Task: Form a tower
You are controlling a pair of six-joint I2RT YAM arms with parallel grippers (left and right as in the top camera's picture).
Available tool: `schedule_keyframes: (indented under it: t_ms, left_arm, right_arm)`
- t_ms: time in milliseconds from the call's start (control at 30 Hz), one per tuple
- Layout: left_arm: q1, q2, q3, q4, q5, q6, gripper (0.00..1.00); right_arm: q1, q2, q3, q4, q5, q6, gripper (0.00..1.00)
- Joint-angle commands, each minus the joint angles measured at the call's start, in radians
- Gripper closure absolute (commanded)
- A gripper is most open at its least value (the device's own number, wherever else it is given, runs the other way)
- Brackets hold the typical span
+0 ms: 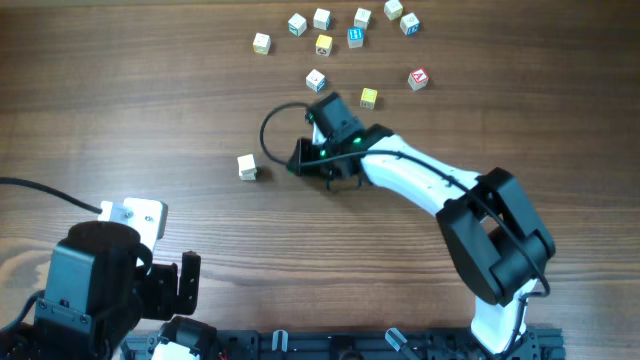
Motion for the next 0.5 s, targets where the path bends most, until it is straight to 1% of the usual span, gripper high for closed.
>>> schedule_keyframes:
  t_ms: [0,33,67,100,167,200,400,467]
  left_arm:
    - [-0.002,-0.002,0.001,0.000,-0.005,0.005,0.00]
    - [-0.002,-0.002,0.001,0.000,-0.005,0.005,0.00]
    - [-0.002,-0.002,0.001,0.000,-0.005,0.005,0.00]
    - [-0.002,-0.002,0.001,0.000,-0.005,0.005,0.00]
    - [-0.002,-0.002,0.001,0.000,-0.005,0.005,0.00]
    - [-0.002,-0.002,0.001,0.000,-0.005,0.005,0.00]
    - [-0.002,-0.002,0.001,0.000,-0.005,0.005,0.00]
    - [-0.002,-0.002,0.001,0.000,-0.005,0.005,0.00]
  right_arm:
    - [-0.048,0.029,0.003,0.113,-0.006,-0.032,0.60]
    - [-0.056,0.053,0.003,0.130,0.004,0.003,0.57]
    - [-0.058,0.072,0.003,0.143,-0.002,0.018,0.56]
    - [-0.057,0.121,0.003,0.184,-0.033,0.048,0.56]
    - [-0.053,0.183,0.003,0.248,-0.101,0.061,0.57]
    - [-0.053,0.209,0.003,0.270,-0.123,0.062,0.60]
    - [-0.074,0.219,0.003,0.281,-0.115,0.064,0.58]
    - [-0.083,0.213,0.005,0.282,-0.151,0.085,0.49]
